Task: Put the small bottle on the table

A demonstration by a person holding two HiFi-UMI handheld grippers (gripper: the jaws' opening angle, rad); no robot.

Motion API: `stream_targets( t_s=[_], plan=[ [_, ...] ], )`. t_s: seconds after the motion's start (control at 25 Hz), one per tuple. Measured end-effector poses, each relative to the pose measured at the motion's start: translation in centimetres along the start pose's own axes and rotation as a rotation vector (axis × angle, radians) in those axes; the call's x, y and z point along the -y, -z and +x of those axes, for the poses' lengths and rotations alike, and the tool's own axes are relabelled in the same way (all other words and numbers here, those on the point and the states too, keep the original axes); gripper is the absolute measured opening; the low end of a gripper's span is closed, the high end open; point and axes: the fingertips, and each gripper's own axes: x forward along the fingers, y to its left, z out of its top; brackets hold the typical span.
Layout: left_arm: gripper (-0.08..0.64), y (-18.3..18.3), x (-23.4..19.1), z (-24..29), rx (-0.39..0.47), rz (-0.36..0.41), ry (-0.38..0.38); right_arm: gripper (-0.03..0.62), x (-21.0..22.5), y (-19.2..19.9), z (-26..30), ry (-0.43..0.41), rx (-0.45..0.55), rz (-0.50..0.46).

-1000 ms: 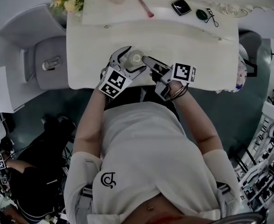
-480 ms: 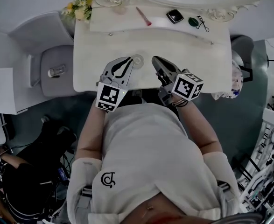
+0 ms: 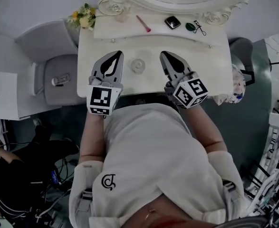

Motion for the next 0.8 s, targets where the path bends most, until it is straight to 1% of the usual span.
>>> stream_targets(
  t_s=[0.12, 0.2, 0.28, 0.48, 0.68, 0.8],
  plan=[
    [0.014, -1.3, -0.9, -0.9, 0.027, -0.011, -0.027, 0.008, -0.7, -1.4, -0.3, 0.008, 0.043, -0.125],
    [0.012, -1.8, -1.2, -1.4, 0.040, -0.021, -0.030, 0.008, -1.0, -2.2, -0.3, 0.018, 0.056, -0.189],
    [0.012, -2.1, -1.2, -1.7, 0.043, -0.024, -0.025, 0.008, -1.1, -2.5, -0.3, 0.038, 0.049, -0.233],
    [0.012, -1.9, -1.5, -1.9, 0.022, -0.022, -0.046, 0.006, -0.5, -2.5, 0.0, 0.098, -0.005, -0.226],
    [0.014, -2.0, -1.4, -1.7, 0.024, -0.031, -0.039, 0.006, -0.8, -2.6, 0.4, 0.092, -0.024, -0.271],
    [0.014, -2.3, -1.4, -1.6, 0.033, -0.041, -0.024, 0.006, -1.0, -2.6, 0.4, 0.094, -0.025, -0.269]
  ],
)
